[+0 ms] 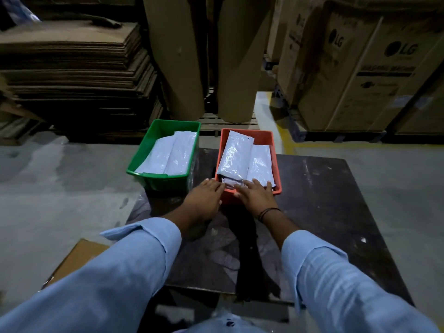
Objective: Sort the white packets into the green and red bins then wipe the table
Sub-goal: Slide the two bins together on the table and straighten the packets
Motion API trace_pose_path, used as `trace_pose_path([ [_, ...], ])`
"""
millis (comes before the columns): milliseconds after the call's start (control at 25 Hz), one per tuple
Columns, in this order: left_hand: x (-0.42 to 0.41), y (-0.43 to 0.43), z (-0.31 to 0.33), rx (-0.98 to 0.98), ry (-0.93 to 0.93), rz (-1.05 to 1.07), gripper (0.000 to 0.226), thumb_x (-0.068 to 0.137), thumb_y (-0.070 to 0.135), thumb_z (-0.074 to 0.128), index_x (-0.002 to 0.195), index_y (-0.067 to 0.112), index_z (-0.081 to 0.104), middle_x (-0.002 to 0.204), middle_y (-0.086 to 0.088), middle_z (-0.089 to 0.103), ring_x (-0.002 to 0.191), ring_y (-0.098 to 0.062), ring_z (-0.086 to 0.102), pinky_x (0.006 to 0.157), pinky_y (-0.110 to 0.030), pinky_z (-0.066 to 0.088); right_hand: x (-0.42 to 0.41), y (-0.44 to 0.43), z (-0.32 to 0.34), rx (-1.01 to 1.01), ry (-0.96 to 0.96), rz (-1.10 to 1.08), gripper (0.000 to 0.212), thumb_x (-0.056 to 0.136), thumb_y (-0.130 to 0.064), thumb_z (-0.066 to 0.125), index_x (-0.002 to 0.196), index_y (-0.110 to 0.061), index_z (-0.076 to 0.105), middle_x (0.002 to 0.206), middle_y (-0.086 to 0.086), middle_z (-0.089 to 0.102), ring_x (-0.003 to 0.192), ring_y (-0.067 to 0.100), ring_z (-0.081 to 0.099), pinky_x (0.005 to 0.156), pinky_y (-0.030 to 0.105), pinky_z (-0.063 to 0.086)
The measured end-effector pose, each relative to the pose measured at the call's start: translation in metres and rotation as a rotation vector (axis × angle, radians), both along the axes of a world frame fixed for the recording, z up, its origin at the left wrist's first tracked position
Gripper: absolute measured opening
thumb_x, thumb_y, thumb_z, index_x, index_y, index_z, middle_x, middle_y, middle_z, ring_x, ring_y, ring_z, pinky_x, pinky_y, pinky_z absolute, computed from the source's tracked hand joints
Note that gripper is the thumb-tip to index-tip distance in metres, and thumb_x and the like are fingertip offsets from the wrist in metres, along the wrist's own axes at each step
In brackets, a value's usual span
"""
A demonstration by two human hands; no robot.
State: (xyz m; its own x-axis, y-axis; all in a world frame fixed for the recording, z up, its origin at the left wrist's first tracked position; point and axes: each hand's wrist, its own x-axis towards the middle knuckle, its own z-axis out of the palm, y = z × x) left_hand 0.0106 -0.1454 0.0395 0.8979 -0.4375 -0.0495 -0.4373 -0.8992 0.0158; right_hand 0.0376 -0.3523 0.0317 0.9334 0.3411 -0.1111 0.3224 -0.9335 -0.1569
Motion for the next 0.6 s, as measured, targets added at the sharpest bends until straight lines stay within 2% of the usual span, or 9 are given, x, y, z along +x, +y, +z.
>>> trace_pose_path([
  [160,0.003,0.038,0.003,0.029,0.011,0.020,0.066,0.103,0.034,0.042,0.160,0.007,0.020,0.162,-0.015,0.031,0.153,-0.033,0.020,0.128,-0.042,0.009,0.006,0.037,-0.001,0.007,-0.049,-0.073,0.051,0.100,-0.058,0.038,0.143,-0.033,0.047,0.151,0.000,0.045,0.145,0.027,0.030,0.116,0.068,0.010],
  [320,0.007,0.063,0.005,0.066,0.004,0.024,0.068,0.104,0.035,0.040,0.160,0.007,0.017,0.163,-0.016,0.028,0.155,-0.036,0.014,0.128,-0.045,0.006,0.018,0.063,-0.004,-0.022,-0.066,-0.093,0.060,0.097,-0.064,0.039,0.147,-0.032,0.042,0.153,0.002,0.043,0.145,0.027,0.031,0.115,0.067,0.016],
  [440,0.013,0.078,0.005,0.077,0.010,0.048,0.068,0.103,0.037,0.040,0.160,0.008,0.018,0.164,-0.015,0.027,0.155,-0.036,0.011,0.127,-0.048,0.005,0.026,0.076,-0.004,0.047,-0.099,-0.097,0.067,0.094,-0.068,0.041,0.149,-0.029,0.040,0.156,0.004,0.040,0.146,0.029,0.030,0.118,0.062,0.016],
  [600,0.017,0.094,0.004,0.067,0.015,0.037,0.068,0.103,0.039,0.041,0.160,0.010,0.019,0.165,-0.013,0.025,0.156,-0.036,0.009,0.127,-0.050,0.003,0.051,0.102,0.012,0.159,-0.105,-0.110,0.063,0.099,-0.058,0.038,0.152,-0.024,0.035,0.161,0.007,0.031,0.150,0.033,0.022,0.122,0.056,0.014],
])
